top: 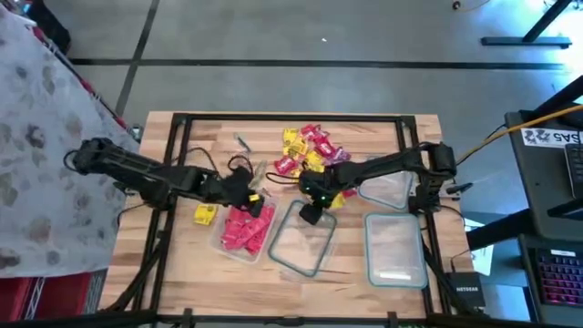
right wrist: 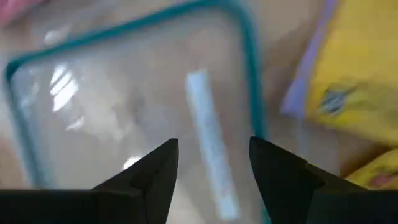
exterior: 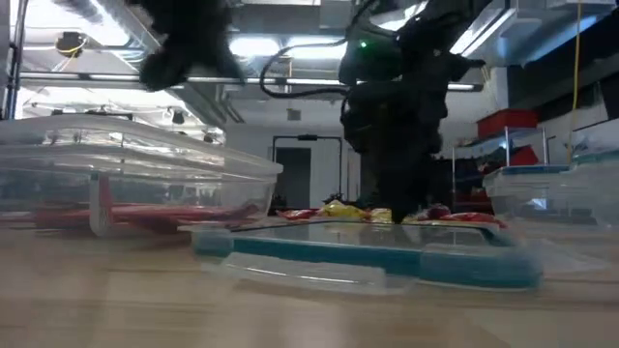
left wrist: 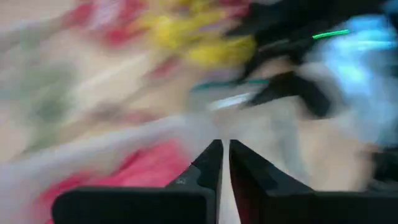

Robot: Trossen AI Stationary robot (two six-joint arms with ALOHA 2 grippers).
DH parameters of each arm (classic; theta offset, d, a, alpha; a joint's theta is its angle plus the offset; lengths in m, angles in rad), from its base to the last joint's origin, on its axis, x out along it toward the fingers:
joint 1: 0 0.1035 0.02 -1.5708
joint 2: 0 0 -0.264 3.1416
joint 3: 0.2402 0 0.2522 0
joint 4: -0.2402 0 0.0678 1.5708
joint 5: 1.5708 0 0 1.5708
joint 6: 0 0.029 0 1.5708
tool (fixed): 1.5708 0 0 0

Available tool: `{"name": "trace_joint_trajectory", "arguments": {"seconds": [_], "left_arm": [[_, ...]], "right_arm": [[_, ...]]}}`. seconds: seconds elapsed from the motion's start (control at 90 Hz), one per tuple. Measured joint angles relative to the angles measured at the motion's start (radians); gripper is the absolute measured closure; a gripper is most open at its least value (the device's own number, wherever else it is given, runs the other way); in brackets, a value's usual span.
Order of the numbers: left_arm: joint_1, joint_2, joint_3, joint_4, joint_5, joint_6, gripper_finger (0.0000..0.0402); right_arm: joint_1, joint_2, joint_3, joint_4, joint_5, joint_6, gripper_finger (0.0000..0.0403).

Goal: Sort candy
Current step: Close the rectangular transparent bin

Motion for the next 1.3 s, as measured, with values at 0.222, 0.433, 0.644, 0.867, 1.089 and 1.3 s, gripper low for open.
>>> {"name": "trace_joint_trajectory", "arguments": {"seconds": [0.222,0.433,0.644,0.867,1.089,1.3], "left_arm": [[-0.078,-0.036,0.040,-0.405,0.115,-0.210,0.0400],[-0.253,-0.036,0.003,-0.542,0.246,-0.492,0.0401],[-0.417,-0.025,-0.074,-0.349,0.233,-0.828,0.0401],[-0.526,0.060,-0.087,-0.097,0.137,-1.007,0.0401],[-0.544,0.127,-0.085,0.017,0.083,-1.027,0.0401],[-0.496,0.138,-0.055,-0.010,-0.140,-0.992,0.0401]], "right_arm": [[0.034,-0.070,0.002,-0.039,-0.227,-0.081,0.0217],[0.129,-0.138,0.002,-0.118,-0.032,-0.127,0.0217],[0.161,-0.115,0.001,-0.106,-0.011,-0.181,0.0217],[0.158,-0.104,0.001,-0.107,-0.003,-0.246,0.0217],[0.156,-0.104,0.002,-0.039,0.040,-0.283,0.0217],[0.149,-0.104,0.002,-0.015,0.038,-0.288,0.0217]]}}
